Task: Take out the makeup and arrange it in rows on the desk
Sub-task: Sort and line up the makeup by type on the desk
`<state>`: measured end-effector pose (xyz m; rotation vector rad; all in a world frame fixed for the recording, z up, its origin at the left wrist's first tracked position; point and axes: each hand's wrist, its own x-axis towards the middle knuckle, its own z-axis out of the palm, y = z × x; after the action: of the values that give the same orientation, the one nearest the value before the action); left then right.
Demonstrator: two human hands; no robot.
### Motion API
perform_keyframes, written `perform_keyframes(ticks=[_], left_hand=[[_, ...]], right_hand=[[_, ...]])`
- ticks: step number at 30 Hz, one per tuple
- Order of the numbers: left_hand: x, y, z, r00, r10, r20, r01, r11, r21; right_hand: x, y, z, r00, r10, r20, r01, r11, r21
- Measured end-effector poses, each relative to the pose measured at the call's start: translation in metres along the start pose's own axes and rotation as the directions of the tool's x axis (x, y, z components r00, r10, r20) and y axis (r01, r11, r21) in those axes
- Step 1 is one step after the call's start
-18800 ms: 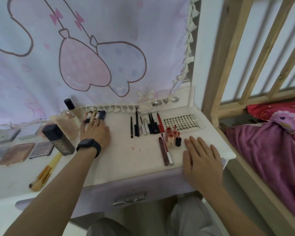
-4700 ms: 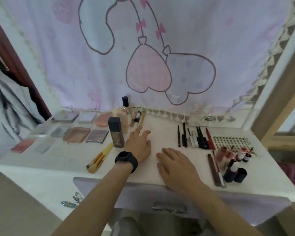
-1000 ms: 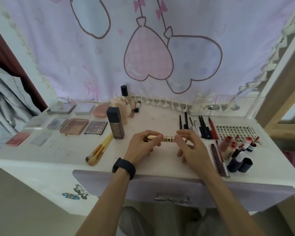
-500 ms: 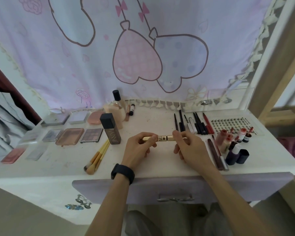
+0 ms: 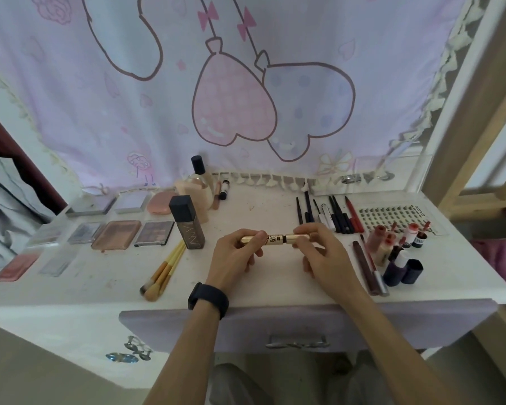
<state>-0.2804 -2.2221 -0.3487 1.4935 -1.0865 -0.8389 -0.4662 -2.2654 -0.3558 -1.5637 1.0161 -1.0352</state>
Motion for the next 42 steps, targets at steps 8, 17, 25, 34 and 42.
perform_keyframes(ticks=[8, 17, 25, 34, 42], left_hand=[[-0.003, 0.003, -0.001, 1.0, -0.01, 0.01, 0.011, 1.0, -0.023], [-0.009, 0.014, -0.004, 0.999, -0.034, 0.03, 0.035, 0.998, -0.043], [-0.037, 0.025, -0.014, 0.988, -0.084, 0.131, 0.097, 0.99, -0.099], [-0.056, 0.053, -0.022, 0.98, -0.013, 0.198, 0.038, 0.992, -0.123], [-0.062, 0.065, -0.018, 0.97, -0.059, 0.238, 0.105, 0.977, -0.183]], right_hand=[[-0.001, -0.005, 0.004, 1.0, 0.022, 0.017, -0.02, 0.993, -0.119], [-0.005, -0.021, 0.003, 0.994, 0.068, 0.087, -0.064, 0.997, -0.051], [-0.019, -0.048, -0.016, 0.989, 0.033, 0.147, -0.006, 0.984, -0.178], [-0.035, -0.083, -0.033, 0.97, 0.016, 0.244, 0.063, 0.948, -0.312], [-0.041, -0.084, -0.047, 0.968, -0.148, 0.203, 0.175, 0.977, -0.125]])
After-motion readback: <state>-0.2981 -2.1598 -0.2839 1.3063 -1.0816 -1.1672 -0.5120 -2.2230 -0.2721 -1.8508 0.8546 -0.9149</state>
